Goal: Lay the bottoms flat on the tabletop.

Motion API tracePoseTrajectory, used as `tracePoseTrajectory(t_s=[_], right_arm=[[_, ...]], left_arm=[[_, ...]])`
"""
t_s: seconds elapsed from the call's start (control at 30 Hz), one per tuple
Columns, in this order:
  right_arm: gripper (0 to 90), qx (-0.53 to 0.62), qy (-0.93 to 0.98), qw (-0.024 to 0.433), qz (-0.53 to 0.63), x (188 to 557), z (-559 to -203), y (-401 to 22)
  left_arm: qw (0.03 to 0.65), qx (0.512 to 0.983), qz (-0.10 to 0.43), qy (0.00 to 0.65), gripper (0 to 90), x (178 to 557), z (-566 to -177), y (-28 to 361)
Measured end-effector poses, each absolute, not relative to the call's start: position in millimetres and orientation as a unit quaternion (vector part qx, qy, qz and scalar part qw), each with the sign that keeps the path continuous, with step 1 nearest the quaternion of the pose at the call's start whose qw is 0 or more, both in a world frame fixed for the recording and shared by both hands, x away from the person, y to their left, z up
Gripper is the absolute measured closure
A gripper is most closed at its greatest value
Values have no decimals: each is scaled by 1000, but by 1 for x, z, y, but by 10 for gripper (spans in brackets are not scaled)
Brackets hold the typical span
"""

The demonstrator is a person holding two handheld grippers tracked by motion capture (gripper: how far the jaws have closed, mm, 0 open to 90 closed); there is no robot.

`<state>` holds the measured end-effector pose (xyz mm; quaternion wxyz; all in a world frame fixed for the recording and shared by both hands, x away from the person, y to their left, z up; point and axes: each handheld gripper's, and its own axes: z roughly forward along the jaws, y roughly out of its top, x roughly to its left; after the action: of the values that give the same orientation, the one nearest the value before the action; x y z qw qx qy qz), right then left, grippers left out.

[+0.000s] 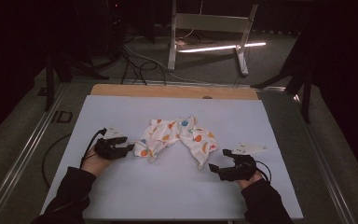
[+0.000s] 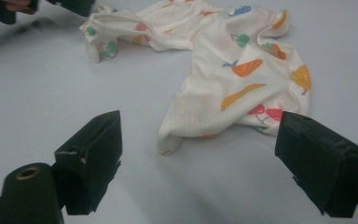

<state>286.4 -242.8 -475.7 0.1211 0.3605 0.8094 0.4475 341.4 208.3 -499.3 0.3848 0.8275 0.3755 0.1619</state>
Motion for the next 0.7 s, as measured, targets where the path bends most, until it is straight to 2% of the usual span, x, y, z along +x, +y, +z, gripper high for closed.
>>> tracePoseTrajectory(t_s=[0.1, 0.3, 0.63, 0.7], right_arm=[[149, 360, 810, 120, 447, 285, -475, -242], [149, 357, 811, 123, 447, 285, -474, -241], [149, 359, 812, 121, 444, 285, -476, -241], [149, 358, 812, 120, 445, 285, -476, -241]], left_arm=[[410, 826, 154, 355, 484, 319, -495, 203], [403, 857, 142, 288, 476, 279, -502, 164], [381, 874, 146, 263, 521, 295, -515, 127], [374, 877, 148, 261, 555, 302, -517, 122]])
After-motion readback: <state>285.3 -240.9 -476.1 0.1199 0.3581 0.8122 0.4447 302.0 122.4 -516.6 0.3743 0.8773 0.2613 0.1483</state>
